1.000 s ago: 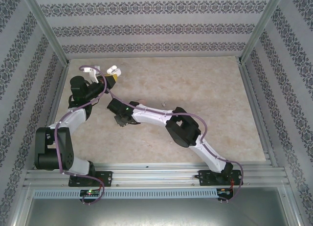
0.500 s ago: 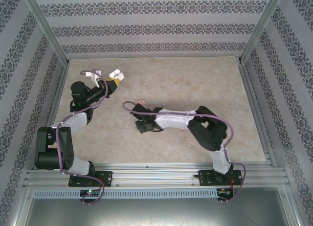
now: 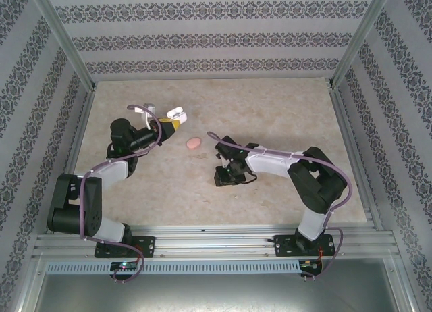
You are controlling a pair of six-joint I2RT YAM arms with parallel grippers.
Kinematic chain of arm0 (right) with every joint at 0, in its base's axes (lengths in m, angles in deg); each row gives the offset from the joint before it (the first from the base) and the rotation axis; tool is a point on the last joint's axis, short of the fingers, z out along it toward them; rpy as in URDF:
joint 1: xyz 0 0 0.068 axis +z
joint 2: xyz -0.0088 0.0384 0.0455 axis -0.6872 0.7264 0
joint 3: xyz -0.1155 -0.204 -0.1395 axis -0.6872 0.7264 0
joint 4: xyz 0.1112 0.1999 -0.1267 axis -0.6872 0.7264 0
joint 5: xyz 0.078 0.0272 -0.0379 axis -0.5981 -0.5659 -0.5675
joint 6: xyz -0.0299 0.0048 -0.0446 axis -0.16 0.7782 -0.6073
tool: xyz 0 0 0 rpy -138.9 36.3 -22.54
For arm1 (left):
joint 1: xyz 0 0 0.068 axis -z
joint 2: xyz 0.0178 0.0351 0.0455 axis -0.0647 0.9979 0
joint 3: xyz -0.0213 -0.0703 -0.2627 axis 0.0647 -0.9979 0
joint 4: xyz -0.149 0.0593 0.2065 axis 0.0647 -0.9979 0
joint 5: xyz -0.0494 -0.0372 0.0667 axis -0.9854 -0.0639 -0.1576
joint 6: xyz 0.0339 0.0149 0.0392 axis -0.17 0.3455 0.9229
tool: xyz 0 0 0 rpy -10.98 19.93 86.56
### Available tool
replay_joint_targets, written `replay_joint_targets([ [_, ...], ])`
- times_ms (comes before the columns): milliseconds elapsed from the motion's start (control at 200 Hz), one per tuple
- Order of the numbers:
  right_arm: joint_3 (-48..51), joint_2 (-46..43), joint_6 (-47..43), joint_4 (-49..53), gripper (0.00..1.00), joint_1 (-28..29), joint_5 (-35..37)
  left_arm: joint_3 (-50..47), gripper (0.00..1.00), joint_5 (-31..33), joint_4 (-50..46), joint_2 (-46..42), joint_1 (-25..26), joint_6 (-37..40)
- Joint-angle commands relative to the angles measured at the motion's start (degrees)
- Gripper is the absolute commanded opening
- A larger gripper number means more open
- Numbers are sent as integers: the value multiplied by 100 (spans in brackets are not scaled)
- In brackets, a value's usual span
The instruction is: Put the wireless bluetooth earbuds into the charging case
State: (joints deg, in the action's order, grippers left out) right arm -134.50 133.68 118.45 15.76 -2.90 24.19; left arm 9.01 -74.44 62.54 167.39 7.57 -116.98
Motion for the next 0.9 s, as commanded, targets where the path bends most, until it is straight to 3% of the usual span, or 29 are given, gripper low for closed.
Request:
replay_joint_targets([
  [0,93,97,4,377,31,-420,-1331,-78,4,-117,50,-230,149,282],
  [170,184,239,302,286,39,-1060,-1856,-179,4,-133,-170,-334,324,470],
  [285,103,158,300,526,48,-1309,-1555,-232,4,-157,-361,-420,376,602],
  [400,26,-140,227,742,50,-1397,-974,-260,4,-155,-592,-564,404,753],
  [490,-32,-506,168,935,51,-1268,-225,-303,4,-161,-828,-713,405,894],
  [654,-343,-999,-498,1214,48,-490,1054,-523,4,-168,-1393,-1198,403,1211],
  [894,-1050,-525,-1182,1331,47,-62,1307,-924,4,-94,-2557,-2345,427,1783],
])
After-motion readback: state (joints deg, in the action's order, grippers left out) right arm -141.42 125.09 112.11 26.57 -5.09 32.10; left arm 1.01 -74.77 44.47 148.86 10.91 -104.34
